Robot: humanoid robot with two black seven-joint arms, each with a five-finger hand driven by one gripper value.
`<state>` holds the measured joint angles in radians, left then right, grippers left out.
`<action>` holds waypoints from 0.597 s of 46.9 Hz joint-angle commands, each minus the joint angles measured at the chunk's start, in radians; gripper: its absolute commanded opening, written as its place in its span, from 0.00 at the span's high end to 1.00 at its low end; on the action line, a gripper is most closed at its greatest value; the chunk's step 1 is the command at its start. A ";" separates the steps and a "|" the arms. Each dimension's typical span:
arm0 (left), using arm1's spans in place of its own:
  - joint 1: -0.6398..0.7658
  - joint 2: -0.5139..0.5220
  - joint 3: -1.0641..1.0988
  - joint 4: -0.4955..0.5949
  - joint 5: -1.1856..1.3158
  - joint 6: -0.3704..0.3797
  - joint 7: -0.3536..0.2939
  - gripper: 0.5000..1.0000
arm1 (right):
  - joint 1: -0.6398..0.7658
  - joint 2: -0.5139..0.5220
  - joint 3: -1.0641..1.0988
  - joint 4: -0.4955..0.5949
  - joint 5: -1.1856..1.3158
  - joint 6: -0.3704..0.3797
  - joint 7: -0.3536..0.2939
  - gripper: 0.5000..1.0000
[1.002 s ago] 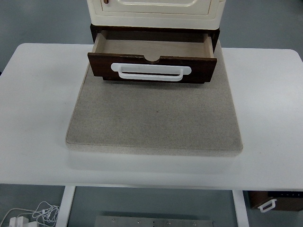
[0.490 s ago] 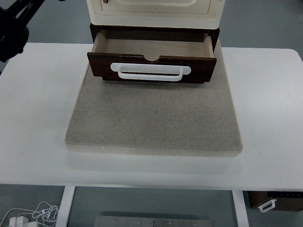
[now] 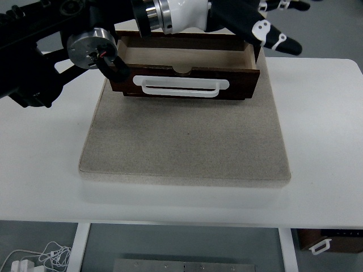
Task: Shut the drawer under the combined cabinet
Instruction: 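Swing the left hand across the open drawer front, palm toward it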
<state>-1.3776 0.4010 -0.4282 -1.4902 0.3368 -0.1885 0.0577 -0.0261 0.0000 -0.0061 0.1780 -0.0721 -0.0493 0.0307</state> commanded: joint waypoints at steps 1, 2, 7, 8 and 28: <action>-0.001 -0.005 0.043 -0.018 0.042 -0.003 0.048 0.00 | 0.000 0.000 0.000 0.000 0.000 0.000 0.000 0.10; -0.003 -0.005 0.054 -0.021 0.053 -0.003 0.060 0.00 | 0.000 0.000 0.000 -0.002 0.000 0.000 0.000 0.10; -0.003 -0.016 0.115 -0.035 0.094 -0.012 0.132 0.00 | 0.000 0.000 0.000 0.000 0.000 0.000 0.000 0.10; -0.003 -0.016 0.126 -0.035 0.100 -0.014 0.143 0.00 | 0.000 0.000 0.000 0.000 0.000 0.000 0.000 0.10; -0.014 0.007 0.249 -0.025 0.120 -0.144 0.405 0.00 | 0.000 0.000 0.000 0.000 0.000 0.000 0.000 0.10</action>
<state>-1.3879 0.3999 -0.1933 -1.5201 0.4578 -0.3095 0.4157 -0.0261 0.0000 -0.0062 0.1779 -0.0721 -0.0493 0.0306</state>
